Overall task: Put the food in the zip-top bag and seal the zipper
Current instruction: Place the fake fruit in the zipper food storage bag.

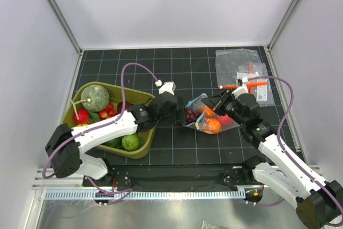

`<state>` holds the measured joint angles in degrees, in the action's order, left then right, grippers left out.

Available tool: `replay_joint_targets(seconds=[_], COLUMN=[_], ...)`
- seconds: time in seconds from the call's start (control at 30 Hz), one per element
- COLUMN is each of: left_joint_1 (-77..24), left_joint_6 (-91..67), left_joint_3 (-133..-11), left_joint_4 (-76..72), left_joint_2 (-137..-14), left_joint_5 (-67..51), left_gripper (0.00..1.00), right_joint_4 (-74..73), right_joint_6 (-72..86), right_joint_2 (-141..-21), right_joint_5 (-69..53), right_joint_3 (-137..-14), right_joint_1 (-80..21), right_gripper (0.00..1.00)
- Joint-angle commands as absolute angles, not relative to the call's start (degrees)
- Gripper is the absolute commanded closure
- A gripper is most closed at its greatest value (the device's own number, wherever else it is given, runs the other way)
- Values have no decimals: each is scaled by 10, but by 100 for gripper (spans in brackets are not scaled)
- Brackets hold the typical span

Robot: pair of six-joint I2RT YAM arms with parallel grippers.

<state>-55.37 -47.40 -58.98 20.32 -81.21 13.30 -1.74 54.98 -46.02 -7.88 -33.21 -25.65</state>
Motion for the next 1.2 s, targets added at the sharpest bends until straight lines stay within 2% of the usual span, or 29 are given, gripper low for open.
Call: replay_joint_targets(seconds=[0.0, 0.1, 0.47, 0.57, 0.97, 1.17], left_joint_1=[-552, -552, -551, -549, -522, -522], left_joint_6=[-465, -478, -519, -523, -532, -524], left_joint_3=[-585, -580, -620, -624, -589, -594], left_joint_4=[233, 229, 186, 177, 63, 10], left_joint_2=[-786, -794, -853, -867, -898, -936], left_joint_5=[186, 193, 195, 185, 127, 91], left_gripper=[16, 8, 5, 0, 0, 5], right_joint_4=[31, 31, 31, 31, 31, 33], right_joint_6=[553, 554, 552, 554, 556, 560], right_joint_2=[-456, -456, -456, -454, -450, -450], right_joint_5=[-79, -79, -79, -79, -83, -85], right_joint_3=[-341, -340, -339, -339, -338, -337], right_joint_1=[-257, -257, -257, -257, -257, -256], right_gripper=[99, 99, 99, 99, 99, 99])
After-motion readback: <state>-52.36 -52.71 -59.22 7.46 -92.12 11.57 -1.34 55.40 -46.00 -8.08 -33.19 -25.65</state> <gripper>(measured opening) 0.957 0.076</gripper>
